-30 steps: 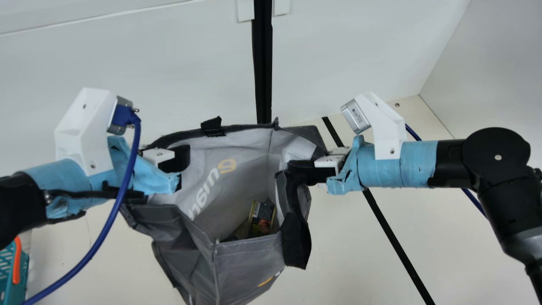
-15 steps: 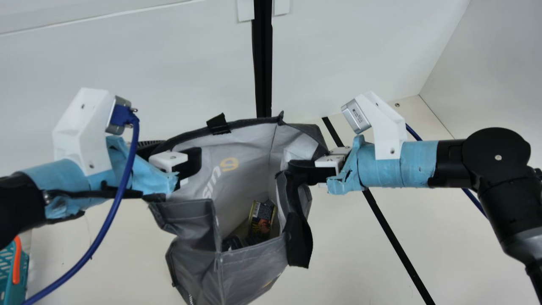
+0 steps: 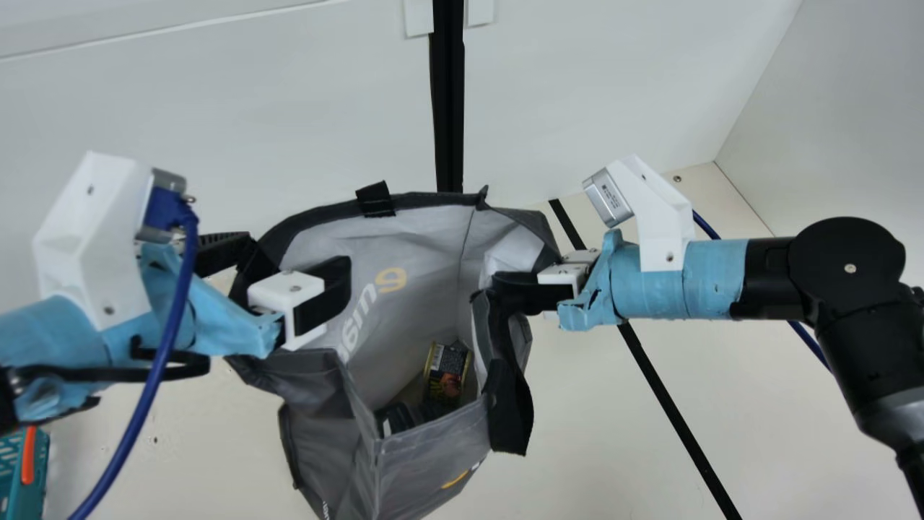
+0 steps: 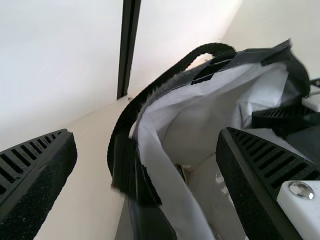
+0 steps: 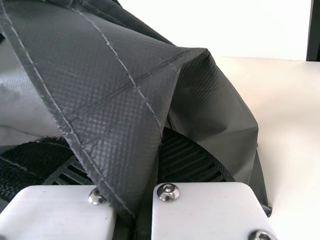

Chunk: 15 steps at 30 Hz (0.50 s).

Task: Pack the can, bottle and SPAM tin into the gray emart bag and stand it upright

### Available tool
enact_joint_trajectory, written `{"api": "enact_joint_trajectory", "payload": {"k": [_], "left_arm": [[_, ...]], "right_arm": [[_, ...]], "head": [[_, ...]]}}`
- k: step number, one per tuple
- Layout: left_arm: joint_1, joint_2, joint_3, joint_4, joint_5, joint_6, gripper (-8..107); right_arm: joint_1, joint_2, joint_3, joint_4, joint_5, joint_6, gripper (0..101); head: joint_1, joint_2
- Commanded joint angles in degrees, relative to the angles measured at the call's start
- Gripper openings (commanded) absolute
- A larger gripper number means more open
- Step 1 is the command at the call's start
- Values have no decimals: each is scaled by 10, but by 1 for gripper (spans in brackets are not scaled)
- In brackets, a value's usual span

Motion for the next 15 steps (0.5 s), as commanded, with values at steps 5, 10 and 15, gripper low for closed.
{"api": "enact_joint_trajectory", "payload": {"k": [5,10,15], "left_arm": [[10,-35,15,6,-7,-5,90],[23,-69,31,17,-10,-12,90],[42,-105,51,28,-11,-23,90]], "right_arm": [[0,0,0,0,0,0,0],[0,0,0,0,-1,0,0],[0,0,0,1,-1,0,0]], "head": [[-13,0],[-13,0],[-13,0]]}}
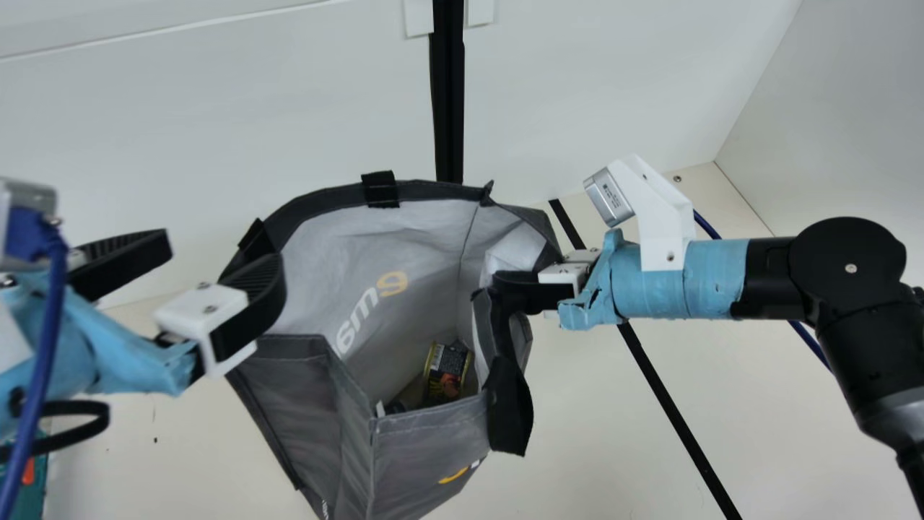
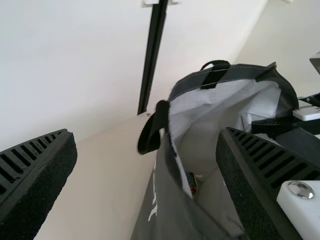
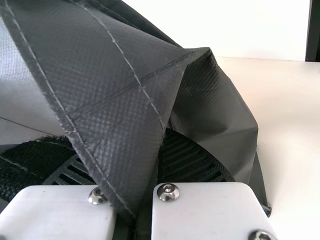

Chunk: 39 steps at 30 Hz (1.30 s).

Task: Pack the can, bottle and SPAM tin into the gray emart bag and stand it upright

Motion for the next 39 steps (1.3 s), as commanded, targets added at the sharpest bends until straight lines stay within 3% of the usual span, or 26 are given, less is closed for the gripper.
{"api": "enact_joint_trajectory", "payload": {"k": [1,15,27,39], "left_arm": [[7,-17,8,4,-1,-4,90],[70,-125,81,60,20,-51,90],[101,-195,135,201,85,-131,90],[86,-231,186,373,167,-215,90]], "right_arm": [[0,0,0,0,0,0,0],[0,0,0,0,0,0,0],[0,0,0,0,0,0,0],[0,0,0,-1,0,0,0]], "head": [[-14,0],[-14,0],[-14,0],[-14,0]]}}
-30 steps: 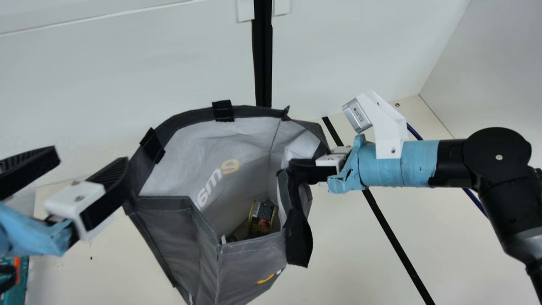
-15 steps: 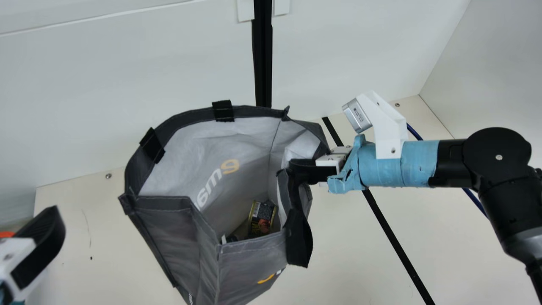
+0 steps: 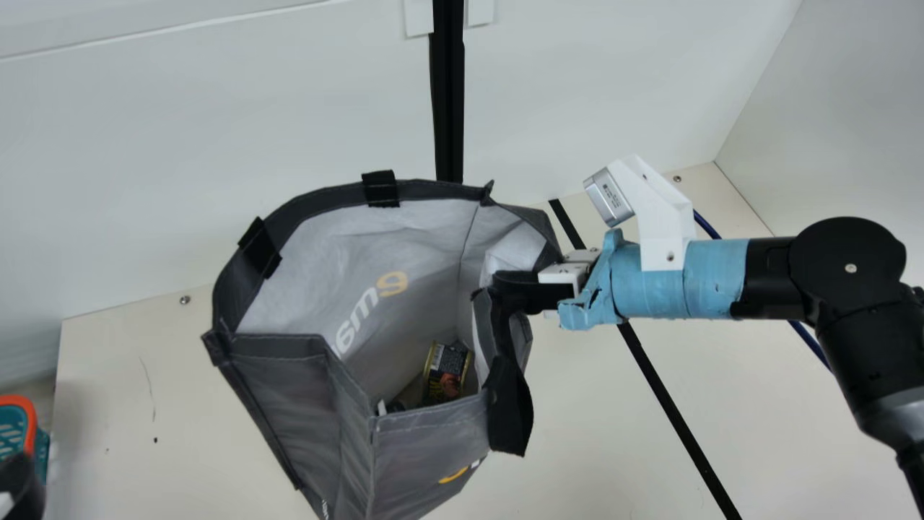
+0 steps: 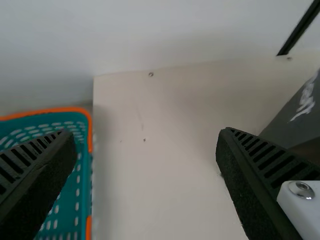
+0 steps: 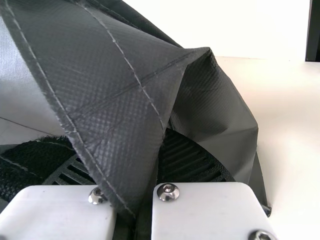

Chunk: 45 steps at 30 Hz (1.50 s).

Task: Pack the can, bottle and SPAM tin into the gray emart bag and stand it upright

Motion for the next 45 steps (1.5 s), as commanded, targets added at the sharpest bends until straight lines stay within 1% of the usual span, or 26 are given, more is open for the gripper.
{"api": "enact_joint_trajectory", "payload": {"k": [1,2,3,5,8,14,15,18,34,45], "left_arm": [[-8,-2,7,54,21,-18,90],[-13,-4,11,66,30,-26,90],[-8,-2,8,29,17,-16,90],[-13,-4,10,53,30,-26,90],[-13,-4,10,67,30,-25,90],[-13,-4,10,66,30,-25,90],[-13,-4,10,66,30,-25,90],[-13,-4,10,66,30,-25,90],[-13,-4,10,66,30,-25,90],[-13,-4,10,66,30,-25,90]], "right_arm": [[0,0,0,0,0,0,0],[0,0,0,0,0,0,0],[0,0,0,0,0,0,0],[0,0,0,0,0,0,0],[0,0,0,0,0,0,0],[0,0,0,0,0,0,0],[4,-12,5,-3,-1,9,0],[2,-11,0,-14,-6,12,0],[-52,5,-78,-118,-28,43,0],[-83,18,-128,-176,-46,58,0]], "head": [[-13,0],[-13,0],[-13,0],[-13,0],[-13,0],[-13,0],[-13,0],[-13,0],[-13,0],[-13,0]]}}
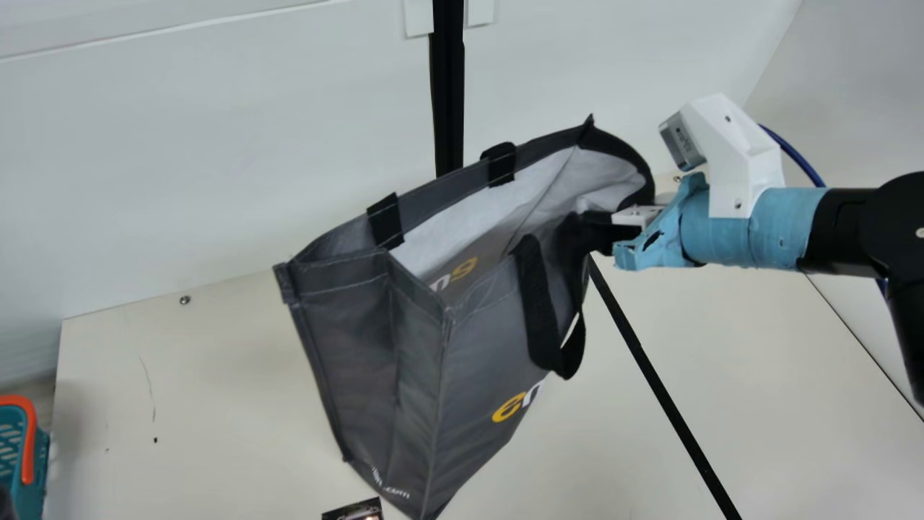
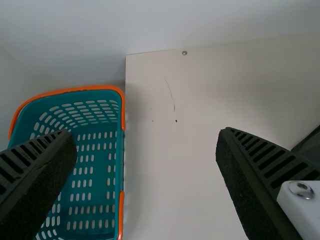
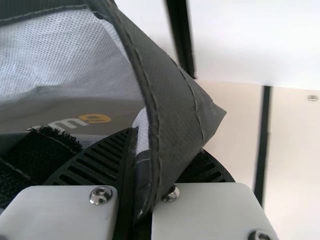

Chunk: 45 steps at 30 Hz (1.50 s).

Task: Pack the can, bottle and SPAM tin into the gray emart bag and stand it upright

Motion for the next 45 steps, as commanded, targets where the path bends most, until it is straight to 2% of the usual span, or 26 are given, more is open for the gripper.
{"api": "enact_joint_trajectory", "payload": {"k": [1,13,27,45], "left_arm": [[0,0,0,0,0,0,90],[0,0,0,0,0,0,90],[0,0,0,0,0,0,90],[0,0,0,0,0,0,90]], "right_arm": [[-6,2,-9,-9,-5,2,0],[-64,25,-66,-63,-25,5,0],[-154,70,-126,-100,-33,-6,0],[-273,156,-243,-137,-31,-25,0]], "head": [[-13,0],[-13,0],[-13,0],[-13,0]]}}
